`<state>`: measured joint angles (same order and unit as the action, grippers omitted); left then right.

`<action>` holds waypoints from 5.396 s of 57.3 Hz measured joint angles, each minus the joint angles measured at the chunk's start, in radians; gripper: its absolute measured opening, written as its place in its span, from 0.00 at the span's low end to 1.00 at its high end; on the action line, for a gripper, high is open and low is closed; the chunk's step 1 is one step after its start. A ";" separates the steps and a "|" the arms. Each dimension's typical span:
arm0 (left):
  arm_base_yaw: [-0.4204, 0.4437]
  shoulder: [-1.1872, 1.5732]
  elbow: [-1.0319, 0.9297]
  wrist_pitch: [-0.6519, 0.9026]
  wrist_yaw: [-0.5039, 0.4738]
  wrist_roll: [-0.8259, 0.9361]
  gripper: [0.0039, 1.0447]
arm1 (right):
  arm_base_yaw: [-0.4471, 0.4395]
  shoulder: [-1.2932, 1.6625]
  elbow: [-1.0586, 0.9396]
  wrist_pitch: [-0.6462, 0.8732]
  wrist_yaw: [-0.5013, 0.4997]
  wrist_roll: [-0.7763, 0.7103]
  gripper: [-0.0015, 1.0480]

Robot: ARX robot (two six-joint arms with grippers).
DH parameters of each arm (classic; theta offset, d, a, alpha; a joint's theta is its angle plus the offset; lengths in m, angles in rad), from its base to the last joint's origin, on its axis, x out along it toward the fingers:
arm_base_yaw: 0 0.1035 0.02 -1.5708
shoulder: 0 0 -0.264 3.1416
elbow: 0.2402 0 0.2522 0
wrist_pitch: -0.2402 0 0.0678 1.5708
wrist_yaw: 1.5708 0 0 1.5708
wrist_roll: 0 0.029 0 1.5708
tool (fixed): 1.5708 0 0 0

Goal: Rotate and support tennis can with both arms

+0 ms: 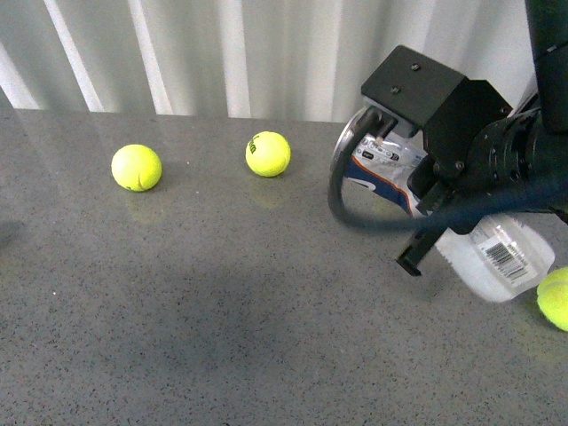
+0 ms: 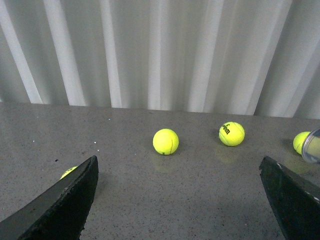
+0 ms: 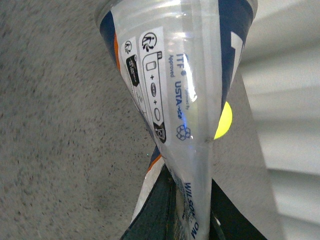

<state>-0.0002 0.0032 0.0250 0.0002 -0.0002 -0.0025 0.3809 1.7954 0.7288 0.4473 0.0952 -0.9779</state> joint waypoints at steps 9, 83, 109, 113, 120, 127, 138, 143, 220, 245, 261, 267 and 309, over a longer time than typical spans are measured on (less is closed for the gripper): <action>0.000 0.000 0.000 0.000 0.000 0.000 0.94 | 0.022 0.064 -0.009 0.070 -0.030 -0.185 0.05; 0.000 0.000 0.000 0.000 0.000 0.000 0.94 | 0.235 0.479 0.470 -0.072 -0.051 -0.097 0.16; 0.000 0.000 0.000 0.000 0.000 0.000 0.94 | 0.217 0.433 0.420 -0.098 -0.113 0.026 0.94; 0.000 0.000 0.000 0.000 0.000 0.000 0.94 | 0.216 0.390 0.399 -0.111 -0.124 0.042 0.92; 0.000 0.000 0.000 0.000 0.000 0.000 0.94 | 0.209 0.330 0.360 -0.119 -0.128 0.062 0.93; 0.000 0.000 0.000 0.000 0.000 0.000 0.94 | 0.186 0.261 0.306 -0.118 -0.127 0.098 0.93; 0.000 0.000 0.000 0.000 0.000 0.000 0.94 | 0.100 0.088 0.175 -0.002 -0.077 0.220 0.93; 0.000 0.000 0.000 0.000 0.000 0.000 0.94 | 0.050 -0.006 0.117 0.060 -0.035 0.291 0.93; 0.000 0.000 0.000 0.000 0.000 0.000 0.94 | -0.385 -1.626 -0.564 -0.468 -0.096 0.965 0.03; 0.000 0.000 0.000 0.000 0.000 0.000 0.94 | -0.385 -1.726 -0.650 -0.462 -0.096 0.966 0.03; 0.000 0.000 0.000 0.000 0.000 0.000 0.94 | -0.385 -1.751 -0.681 -0.457 -0.096 0.966 0.03; 0.000 0.000 0.000 0.000 0.000 0.000 0.94 | -0.385 -1.780 -0.710 -0.451 -0.096 0.966 0.03; 0.000 0.000 0.000 0.000 0.000 0.000 0.94 | -0.385 -1.792 -0.724 -0.451 -0.096 0.967 0.27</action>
<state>-0.0002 0.0032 0.0250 0.0002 -0.0002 -0.0025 -0.0036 0.0036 0.0051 -0.0036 -0.0010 -0.0109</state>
